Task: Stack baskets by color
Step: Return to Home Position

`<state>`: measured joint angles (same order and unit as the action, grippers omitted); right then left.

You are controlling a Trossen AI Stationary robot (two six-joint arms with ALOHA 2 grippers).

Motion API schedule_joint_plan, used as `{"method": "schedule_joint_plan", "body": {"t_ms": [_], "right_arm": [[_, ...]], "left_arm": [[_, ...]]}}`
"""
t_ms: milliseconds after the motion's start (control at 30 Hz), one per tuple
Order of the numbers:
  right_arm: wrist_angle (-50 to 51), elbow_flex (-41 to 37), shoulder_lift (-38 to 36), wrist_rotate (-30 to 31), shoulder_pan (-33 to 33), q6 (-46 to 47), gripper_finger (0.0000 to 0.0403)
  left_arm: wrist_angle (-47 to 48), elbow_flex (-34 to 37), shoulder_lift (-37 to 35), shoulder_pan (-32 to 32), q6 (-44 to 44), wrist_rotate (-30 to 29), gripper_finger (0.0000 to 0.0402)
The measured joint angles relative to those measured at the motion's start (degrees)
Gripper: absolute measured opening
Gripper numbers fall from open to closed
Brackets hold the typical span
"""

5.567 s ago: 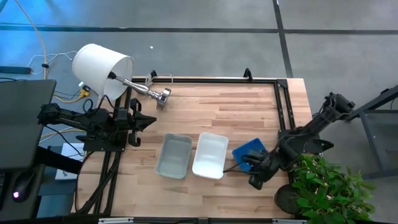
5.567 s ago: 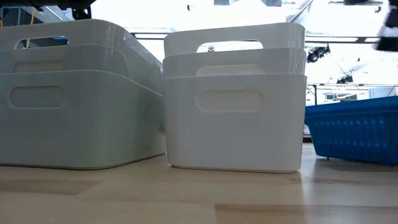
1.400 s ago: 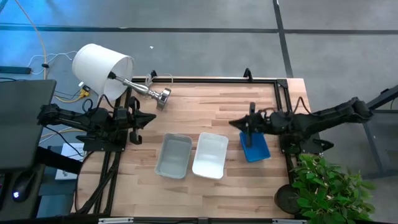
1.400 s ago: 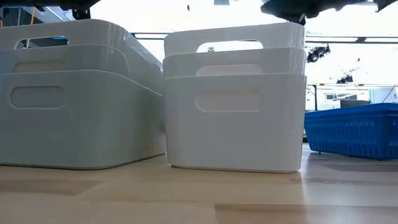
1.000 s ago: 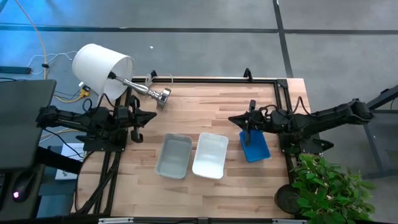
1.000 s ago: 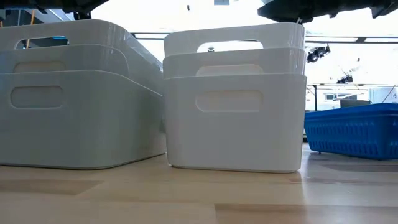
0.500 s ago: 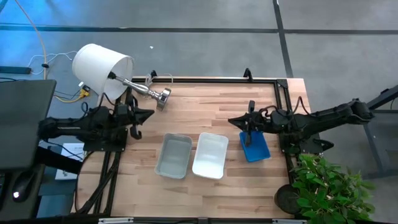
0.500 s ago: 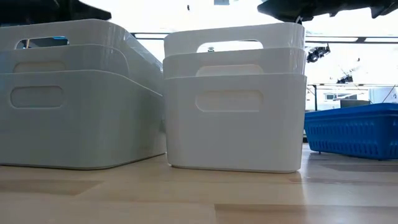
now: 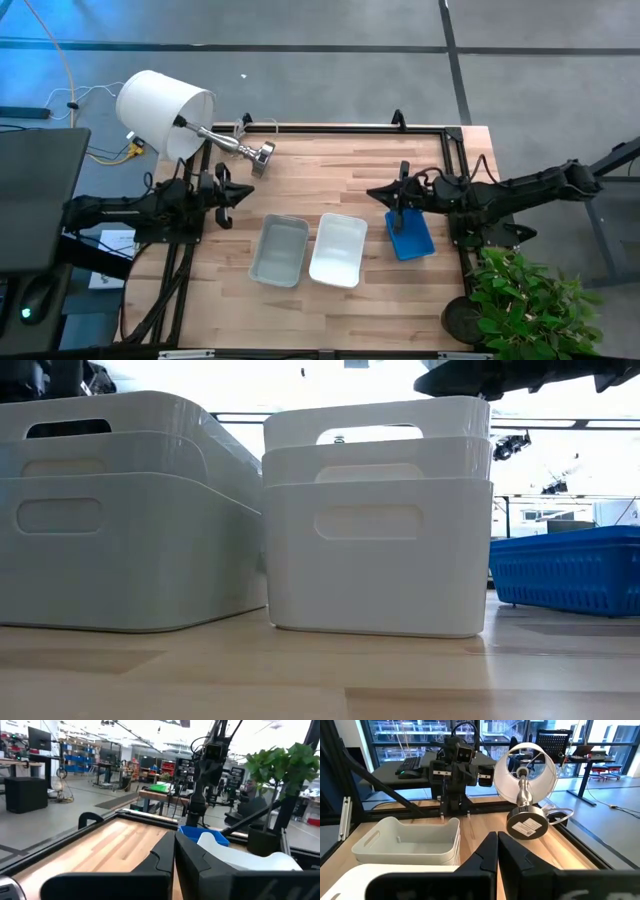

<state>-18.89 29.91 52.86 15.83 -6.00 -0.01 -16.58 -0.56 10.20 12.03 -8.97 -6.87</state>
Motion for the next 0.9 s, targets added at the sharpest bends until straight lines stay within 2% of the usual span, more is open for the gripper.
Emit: {"method": "schedule_joint_plan", "body": {"t_ms": [267, 367, 567, 667, 900], "right_arm": [[0.4, 0.0, 0.0, 0.0, 0.0, -0.2, 0.0], [1.2, 0.0, 0.0, 0.0, 0.0, 0.0, 0.0], [3.7, 0.0, 0.0, 0.0, 0.0, 0.1, 0.0], [5.7, 0.0, -0.4, 0.0, 0.0, 1.0, 0.0], [15.8, -0.7, -10.1, 0.3, 0.0, 6.0, 0.0]], "left_arm": [[0.5, -0.1, 0.0, -0.1, 1.8, -1.8, 0.0], [4.2, -0.1, -0.2, -0.1, 3.2, -1.3, 0.0], [11.2, -0.1, -1.4, -0.1, 1.2, 5.0, 0.0], [13.5, -0.2, -2.0, -0.1, 1.5, 5.2, 0.0], [15.1, -0.2, -3.1, -0.1, 3.6, 3.5, 0.0]]}}
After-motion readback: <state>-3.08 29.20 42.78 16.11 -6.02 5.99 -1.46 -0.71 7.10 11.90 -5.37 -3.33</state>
